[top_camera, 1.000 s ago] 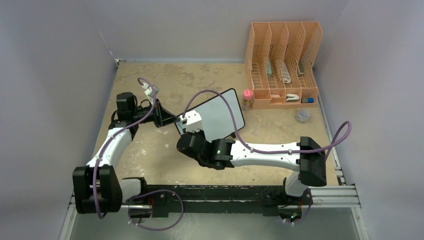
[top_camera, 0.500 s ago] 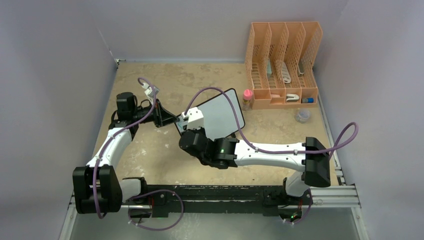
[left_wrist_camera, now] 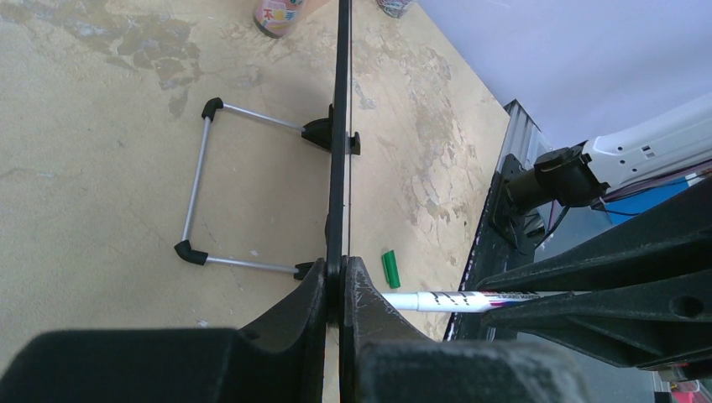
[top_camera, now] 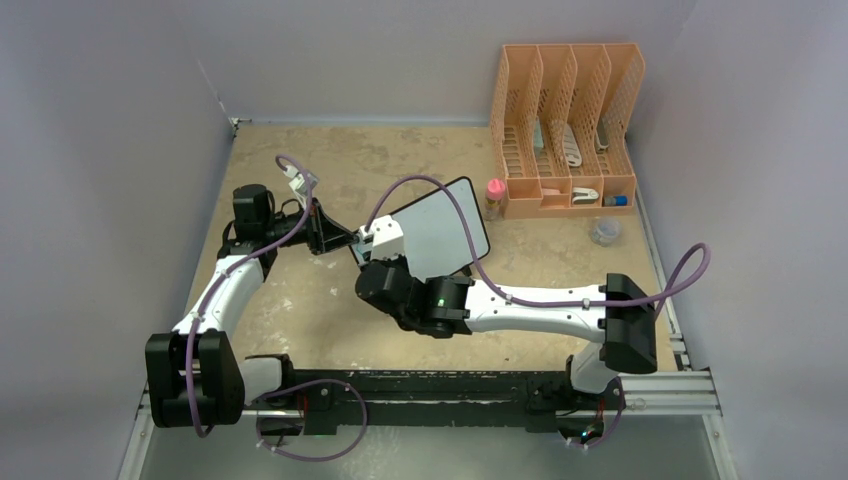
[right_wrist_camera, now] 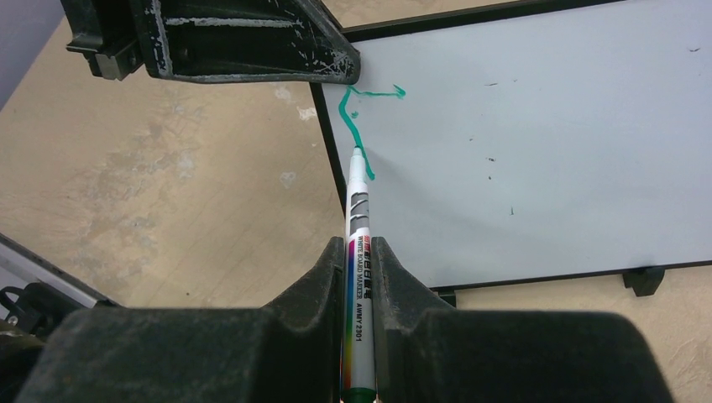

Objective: Write a sentence on the whiteboard

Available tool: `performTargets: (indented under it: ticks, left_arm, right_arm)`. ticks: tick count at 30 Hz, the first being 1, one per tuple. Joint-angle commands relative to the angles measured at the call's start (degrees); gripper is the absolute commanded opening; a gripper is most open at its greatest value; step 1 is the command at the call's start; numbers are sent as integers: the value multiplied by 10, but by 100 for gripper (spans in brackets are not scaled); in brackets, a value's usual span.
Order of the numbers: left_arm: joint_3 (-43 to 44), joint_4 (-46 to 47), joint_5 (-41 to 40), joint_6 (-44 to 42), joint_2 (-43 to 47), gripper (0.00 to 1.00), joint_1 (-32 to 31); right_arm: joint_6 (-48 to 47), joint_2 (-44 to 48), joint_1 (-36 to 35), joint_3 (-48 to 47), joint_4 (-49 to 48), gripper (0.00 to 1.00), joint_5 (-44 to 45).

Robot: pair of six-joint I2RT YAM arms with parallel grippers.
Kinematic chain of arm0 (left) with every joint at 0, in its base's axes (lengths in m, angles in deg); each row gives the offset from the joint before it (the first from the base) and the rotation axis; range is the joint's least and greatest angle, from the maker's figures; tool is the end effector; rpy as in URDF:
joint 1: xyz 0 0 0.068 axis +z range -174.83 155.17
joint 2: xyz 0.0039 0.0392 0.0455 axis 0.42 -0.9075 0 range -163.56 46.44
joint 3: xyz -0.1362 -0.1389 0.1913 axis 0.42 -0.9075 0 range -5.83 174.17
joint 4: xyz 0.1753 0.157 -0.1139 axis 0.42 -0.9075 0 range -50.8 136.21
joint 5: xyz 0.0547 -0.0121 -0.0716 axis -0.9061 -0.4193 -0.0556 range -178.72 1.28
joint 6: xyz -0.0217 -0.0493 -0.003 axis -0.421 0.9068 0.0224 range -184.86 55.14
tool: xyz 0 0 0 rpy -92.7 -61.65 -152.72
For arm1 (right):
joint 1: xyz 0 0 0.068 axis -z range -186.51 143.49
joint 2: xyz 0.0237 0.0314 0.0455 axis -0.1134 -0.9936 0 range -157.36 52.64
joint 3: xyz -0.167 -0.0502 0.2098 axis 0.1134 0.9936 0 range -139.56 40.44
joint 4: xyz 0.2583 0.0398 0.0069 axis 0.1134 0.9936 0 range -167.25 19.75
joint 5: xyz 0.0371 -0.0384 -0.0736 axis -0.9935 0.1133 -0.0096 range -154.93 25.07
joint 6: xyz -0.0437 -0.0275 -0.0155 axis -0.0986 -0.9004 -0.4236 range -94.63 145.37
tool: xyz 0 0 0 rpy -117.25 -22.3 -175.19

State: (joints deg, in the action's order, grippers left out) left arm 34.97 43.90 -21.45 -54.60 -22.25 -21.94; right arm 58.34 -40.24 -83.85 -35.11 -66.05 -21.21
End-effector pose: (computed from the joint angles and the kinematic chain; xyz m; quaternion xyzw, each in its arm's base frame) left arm 0.2458 -0.0205 0.2538 0.1916 0.7487 -0.5058 0.3834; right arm 0.1057 0.3581 0.3139 -0.1250 0.8105 0.2064 0.5337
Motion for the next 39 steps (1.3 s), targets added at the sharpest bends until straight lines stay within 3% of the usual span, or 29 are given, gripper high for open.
performTargets:
  ticks: [1, 39]
  left_arm:
    - [15, -7, 8, -11, -3, 0, -9]
    - [15, -7, 11, -12, -1, 0, -11]
  right_arm:
    - [-6, -8, 0, -25, -17, 0, 2]
    - [36, -17, 5, -30, 35, 0, 79]
